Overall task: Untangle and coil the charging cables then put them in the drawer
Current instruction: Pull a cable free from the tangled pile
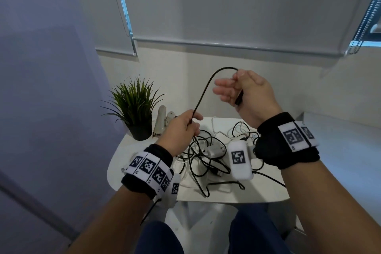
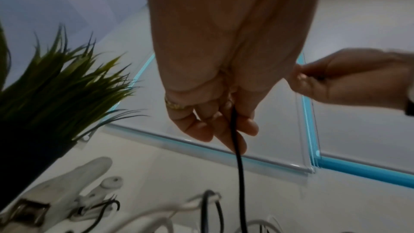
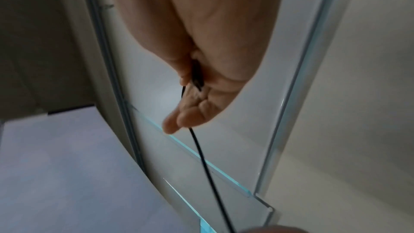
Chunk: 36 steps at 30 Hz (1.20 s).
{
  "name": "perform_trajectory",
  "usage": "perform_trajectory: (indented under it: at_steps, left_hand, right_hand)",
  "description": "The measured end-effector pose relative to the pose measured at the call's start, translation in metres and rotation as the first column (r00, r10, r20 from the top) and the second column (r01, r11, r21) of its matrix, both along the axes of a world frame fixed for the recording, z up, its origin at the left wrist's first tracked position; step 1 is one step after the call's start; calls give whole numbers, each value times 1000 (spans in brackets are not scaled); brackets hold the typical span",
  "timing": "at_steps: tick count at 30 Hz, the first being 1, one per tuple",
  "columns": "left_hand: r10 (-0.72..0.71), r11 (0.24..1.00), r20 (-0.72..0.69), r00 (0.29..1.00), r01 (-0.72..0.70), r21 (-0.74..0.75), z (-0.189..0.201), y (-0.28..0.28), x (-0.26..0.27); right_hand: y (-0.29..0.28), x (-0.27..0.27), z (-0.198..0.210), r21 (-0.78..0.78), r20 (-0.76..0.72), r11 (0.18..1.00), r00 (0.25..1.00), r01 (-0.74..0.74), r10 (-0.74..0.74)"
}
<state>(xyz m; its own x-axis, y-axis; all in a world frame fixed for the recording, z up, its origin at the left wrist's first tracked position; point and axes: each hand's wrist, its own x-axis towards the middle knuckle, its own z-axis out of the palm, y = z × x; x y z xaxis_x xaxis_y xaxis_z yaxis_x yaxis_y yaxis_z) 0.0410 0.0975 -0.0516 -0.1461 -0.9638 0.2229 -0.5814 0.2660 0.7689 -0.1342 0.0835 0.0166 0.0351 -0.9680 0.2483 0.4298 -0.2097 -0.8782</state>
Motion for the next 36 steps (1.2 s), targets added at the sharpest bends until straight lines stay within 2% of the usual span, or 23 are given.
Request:
perform_trajectory:
  at_steps: [2, 5, 7, 8, 10, 12, 15, 18, 24, 27, 29, 32, 34, 36]
  left_hand:
    - [-66, 996, 45, 997, 63, 56, -4, 4, -7]
    - [-197, 973, 123, 973, 178, 150, -4, 10, -15]
    - [-275, 952, 124, 953, 252, 176, 1, 14, -19]
    - [-303, 945, 116, 946, 283, 162, 4, 16, -20]
    - [-312, 948, 91, 946, 303, 97, 12, 18, -19]
    - [-270, 963, 62, 961, 270, -8, 20, 16, -15]
    - [-198, 963, -7, 980, 193, -186, 28, 11, -11]
    - [-130, 956, -127, 983, 90, -278, 38, 9, -16]
    - [3, 943, -200, 980, -69, -326, 41, -9, -24]
    - [61, 970, -331, 942, -134, -202, 32, -16, -23]
    - [96, 987, -353, 931, -134, -84, 23, -18, -21]
    - [58, 996, -275, 960, -35, 86, 10, -14, -27]
    - [-65, 983, -194, 979, 97, 158, 6, -4, -36]
    - [-199, 956, -81, 977, 212, 201, 5, 7, -41]
  right_hand:
    - [2, -2, 6, -8, 143, 999, 988, -53, 53]
    - [0, -6, 5, -31, 149, 999, 988, -24, 29]
    - [-6, -8, -1, -44, 16, 998, 999, 39, -39]
    - [-9, -10, -5, -76, -112, 992, 988, 97, -105]
    - [-11, -15, -13, -208, -394, 956, 877, 206, -275]
    - [-9, -18, -17, -287, -573, 936, 747, 204, -339]
    - [-5, -17, -17, -236, -735, 968, 636, 84, -235]
    - [4, -10, -15, -149, -784, 988, 613, -35, -97]
    - [16, -12, -15, -183, -760, 980, 643, -72, -95]
    - [13, -21, -17, -149, -638, 989, 764, -9, -90]
    - [14, -27, -12, -103, -516, 994, 853, 27, -76]
    - [17, -31, -1, -51, -297, 997, 953, 50, -63]
    - [17, -30, 4, -51, -114, 999, 993, 11, -17]
    - [11, -31, 4, -70, -37, 998, 999, 3, -6]
